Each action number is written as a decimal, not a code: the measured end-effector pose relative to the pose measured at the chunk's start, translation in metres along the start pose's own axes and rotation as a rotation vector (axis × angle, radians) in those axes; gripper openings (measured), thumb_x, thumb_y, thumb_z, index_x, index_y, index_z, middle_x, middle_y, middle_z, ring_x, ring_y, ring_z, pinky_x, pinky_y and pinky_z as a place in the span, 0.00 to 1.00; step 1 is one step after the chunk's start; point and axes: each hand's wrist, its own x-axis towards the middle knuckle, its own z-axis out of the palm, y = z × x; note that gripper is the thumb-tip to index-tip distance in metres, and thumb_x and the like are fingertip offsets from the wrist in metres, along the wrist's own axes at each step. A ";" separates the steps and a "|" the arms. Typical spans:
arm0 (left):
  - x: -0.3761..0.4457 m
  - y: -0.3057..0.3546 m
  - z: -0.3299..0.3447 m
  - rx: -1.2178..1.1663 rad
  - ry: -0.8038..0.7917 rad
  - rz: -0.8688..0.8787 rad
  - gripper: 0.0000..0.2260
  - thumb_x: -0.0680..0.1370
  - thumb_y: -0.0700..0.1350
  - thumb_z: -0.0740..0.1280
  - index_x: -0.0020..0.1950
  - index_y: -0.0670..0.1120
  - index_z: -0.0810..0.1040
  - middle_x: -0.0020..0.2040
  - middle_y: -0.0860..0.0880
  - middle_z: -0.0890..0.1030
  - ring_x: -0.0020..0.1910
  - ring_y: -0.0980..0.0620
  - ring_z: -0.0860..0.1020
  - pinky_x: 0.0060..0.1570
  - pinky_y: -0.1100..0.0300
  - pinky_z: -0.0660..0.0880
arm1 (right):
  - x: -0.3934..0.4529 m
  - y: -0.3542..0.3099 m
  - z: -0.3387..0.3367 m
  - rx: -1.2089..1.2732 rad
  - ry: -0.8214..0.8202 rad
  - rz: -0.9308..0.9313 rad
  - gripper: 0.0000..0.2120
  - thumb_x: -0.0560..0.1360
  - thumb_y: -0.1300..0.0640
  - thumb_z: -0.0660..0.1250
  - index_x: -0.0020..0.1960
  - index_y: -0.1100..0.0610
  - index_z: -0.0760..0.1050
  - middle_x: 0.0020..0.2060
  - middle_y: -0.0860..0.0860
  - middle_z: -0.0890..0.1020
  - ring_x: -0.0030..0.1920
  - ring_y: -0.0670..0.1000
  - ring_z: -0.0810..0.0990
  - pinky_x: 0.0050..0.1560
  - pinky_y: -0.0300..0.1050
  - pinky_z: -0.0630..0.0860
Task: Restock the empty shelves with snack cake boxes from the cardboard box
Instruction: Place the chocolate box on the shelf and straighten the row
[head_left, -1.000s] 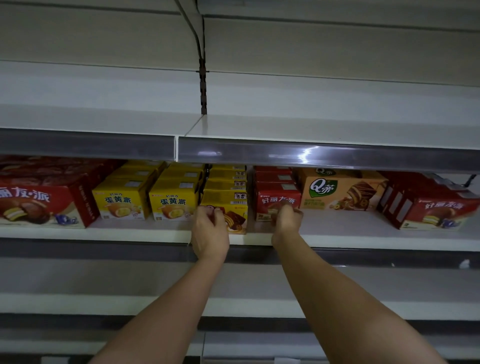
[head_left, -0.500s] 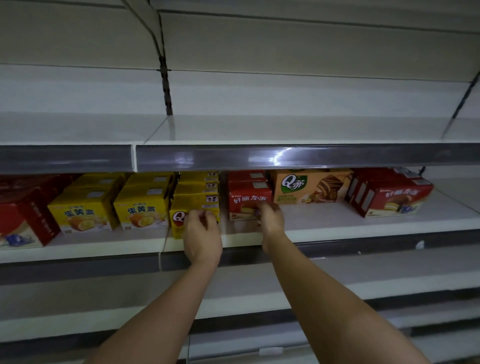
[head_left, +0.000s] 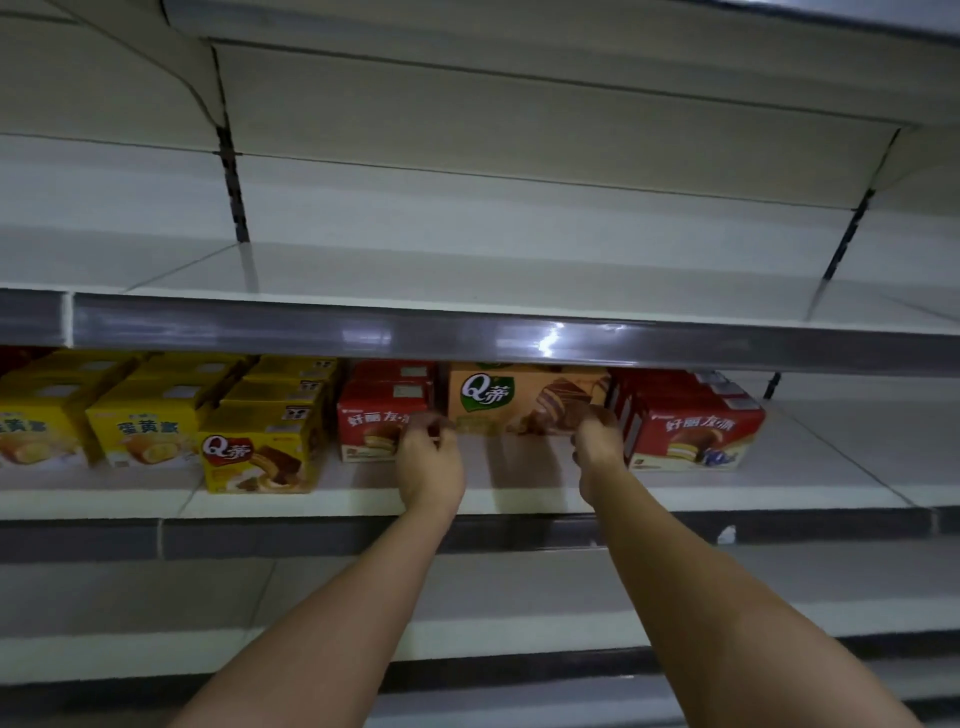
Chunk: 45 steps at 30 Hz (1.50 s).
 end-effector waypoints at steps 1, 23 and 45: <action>-0.002 0.003 0.010 -0.030 -0.018 -0.041 0.08 0.81 0.43 0.60 0.51 0.42 0.77 0.48 0.40 0.81 0.49 0.39 0.78 0.48 0.52 0.74 | 0.005 -0.004 -0.006 -0.004 -0.024 0.003 0.11 0.80 0.57 0.58 0.61 0.55 0.71 0.37 0.48 0.71 0.35 0.46 0.68 0.37 0.37 0.65; 0.040 0.014 0.083 -0.673 -0.135 -0.624 0.25 0.80 0.56 0.61 0.73 0.45 0.66 0.69 0.42 0.71 0.67 0.45 0.71 0.58 0.57 0.73 | 0.073 0.004 -0.014 -0.051 -0.253 0.151 0.10 0.76 0.57 0.66 0.57 0.53 0.72 0.55 0.53 0.77 0.57 0.53 0.74 0.64 0.49 0.70; 0.000 0.026 0.130 -0.127 -0.315 -0.289 0.10 0.81 0.45 0.60 0.61 0.44 0.73 0.62 0.41 0.75 0.58 0.44 0.73 0.61 0.52 0.69 | 0.041 0.003 -0.054 -0.252 0.331 -0.367 0.12 0.80 0.53 0.57 0.42 0.57 0.72 0.35 0.53 0.76 0.40 0.57 0.76 0.37 0.43 0.64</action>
